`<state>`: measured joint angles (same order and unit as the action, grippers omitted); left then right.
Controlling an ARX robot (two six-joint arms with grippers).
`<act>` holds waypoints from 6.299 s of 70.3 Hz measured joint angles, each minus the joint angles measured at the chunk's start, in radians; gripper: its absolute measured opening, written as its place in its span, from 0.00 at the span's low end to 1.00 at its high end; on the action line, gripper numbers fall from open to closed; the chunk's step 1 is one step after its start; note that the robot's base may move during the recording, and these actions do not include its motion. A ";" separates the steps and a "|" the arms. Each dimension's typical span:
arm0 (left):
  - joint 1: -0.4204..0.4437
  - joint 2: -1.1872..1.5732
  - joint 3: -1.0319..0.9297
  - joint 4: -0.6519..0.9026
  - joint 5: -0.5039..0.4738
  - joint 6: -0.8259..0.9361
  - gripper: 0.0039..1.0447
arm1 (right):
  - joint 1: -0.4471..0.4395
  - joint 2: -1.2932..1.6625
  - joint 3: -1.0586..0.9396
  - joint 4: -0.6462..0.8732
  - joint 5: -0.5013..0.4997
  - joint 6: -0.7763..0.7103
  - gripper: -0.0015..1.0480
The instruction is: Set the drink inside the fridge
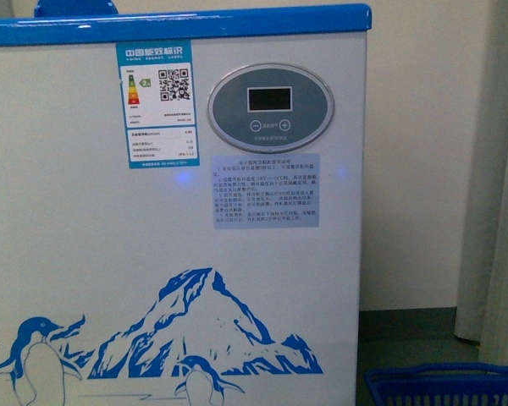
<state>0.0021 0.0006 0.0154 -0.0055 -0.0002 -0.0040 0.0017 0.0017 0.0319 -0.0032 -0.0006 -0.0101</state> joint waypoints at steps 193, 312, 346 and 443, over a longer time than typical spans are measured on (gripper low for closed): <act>0.000 0.000 0.000 0.000 0.000 0.000 0.92 | -0.201 2.961 1.377 0.313 -0.031 -0.072 0.53; 0.000 0.000 0.000 0.000 0.000 0.000 0.92 | 0.176 0.350 0.437 0.031 0.415 -0.064 0.36; 0.000 0.000 0.000 0.000 0.001 0.000 0.92 | 0.153 0.342 0.417 0.051 0.439 -0.063 0.36; 0.000 0.000 0.000 0.000 0.000 0.000 0.92 | 0.153 0.340 0.415 0.055 0.442 -0.063 0.36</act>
<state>0.0017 0.0006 0.0154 -0.0055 0.0002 -0.0040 0.1551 0.3412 0.4473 0.0517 0.4412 -0.0727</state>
